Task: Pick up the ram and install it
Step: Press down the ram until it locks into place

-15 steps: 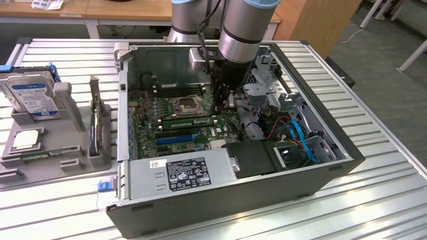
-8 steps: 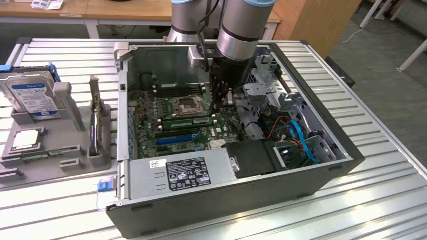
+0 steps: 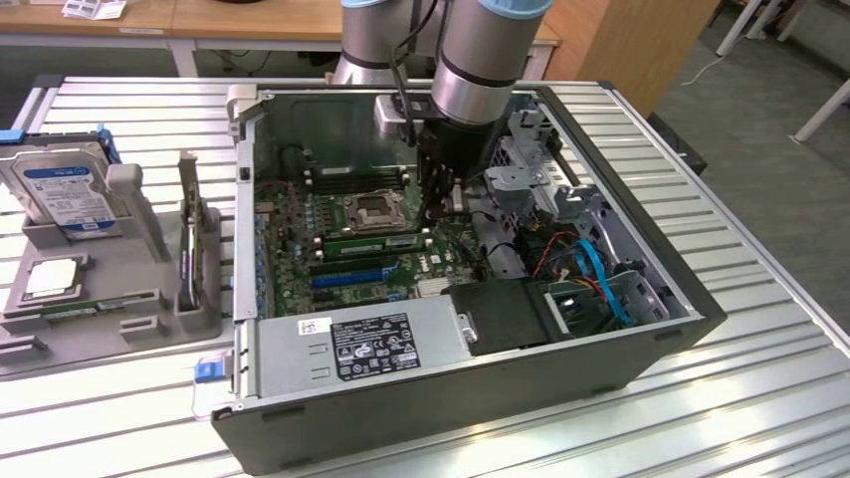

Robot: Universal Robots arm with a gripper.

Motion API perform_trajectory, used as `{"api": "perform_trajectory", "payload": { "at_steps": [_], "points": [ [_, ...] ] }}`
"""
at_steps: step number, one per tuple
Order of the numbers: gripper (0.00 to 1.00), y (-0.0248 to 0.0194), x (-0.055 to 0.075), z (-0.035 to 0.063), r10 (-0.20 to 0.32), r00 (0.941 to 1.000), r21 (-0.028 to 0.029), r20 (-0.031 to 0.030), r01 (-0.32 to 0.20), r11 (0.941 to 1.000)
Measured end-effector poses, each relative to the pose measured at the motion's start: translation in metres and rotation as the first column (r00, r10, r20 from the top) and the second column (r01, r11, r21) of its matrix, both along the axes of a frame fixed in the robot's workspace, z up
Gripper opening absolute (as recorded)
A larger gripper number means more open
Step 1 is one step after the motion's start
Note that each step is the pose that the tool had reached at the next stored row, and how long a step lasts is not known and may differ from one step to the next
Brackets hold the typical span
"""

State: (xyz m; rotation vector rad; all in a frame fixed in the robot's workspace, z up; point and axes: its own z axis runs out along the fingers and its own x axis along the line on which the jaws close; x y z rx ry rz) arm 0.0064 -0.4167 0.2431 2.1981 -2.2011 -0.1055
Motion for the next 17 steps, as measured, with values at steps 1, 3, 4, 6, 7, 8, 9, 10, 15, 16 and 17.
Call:
{"api": "perform_trajectory", "payload": {
  "at_steps": [1,3,4,6,7,8,9,10,15,16,17],
  "points": [
    [0.1,0.0,0.0,-0.0011,0.0,1.0,0.0,0.0,0.0,1.0],
    [0.1,0.0,0.0,-0.0028,0.0,1.0,0.0,0.0,0.0,1.0],
    [0.1,0.0,0.0,-0.0033,0.0,1.0,0.0,0.0,0.0,1.0],
    [0.1,0.0,0.0,-0.0033,0.0,1.0,-0.0003,-0.0001,0.0,1.0],
    [0.1,-0.0001,0.0,-0.0033,0.0,1.0,-0.0002,-0.0001,0.0,1.0],
    [0.1,0.0,0.0,-0.0034,0.0,1.0,-0.0002,0.0,0.0,1.0],
    [0.1,0.0,0.0,-0.0037,0.0,1.0,0.0,0.0001,0.0,1.0],
    [0.1,0.0001,0.0,-0.0043,0.0,1.0,0.0004,0.0002,0.0,1.0],
    [0.1,0.0,0.0,-0.0066,0.0,1.0,0.0,0.0,0.0,1.0],
    [0.1,0.0,0.0,-0.0071,0.0,1.0,0.0,0.0,0.0,1.0],
    [0.1,0.0,0.0,-0.0077,0.0,1.0,0.0,0.0,0.0,1.0]
  ]
}}
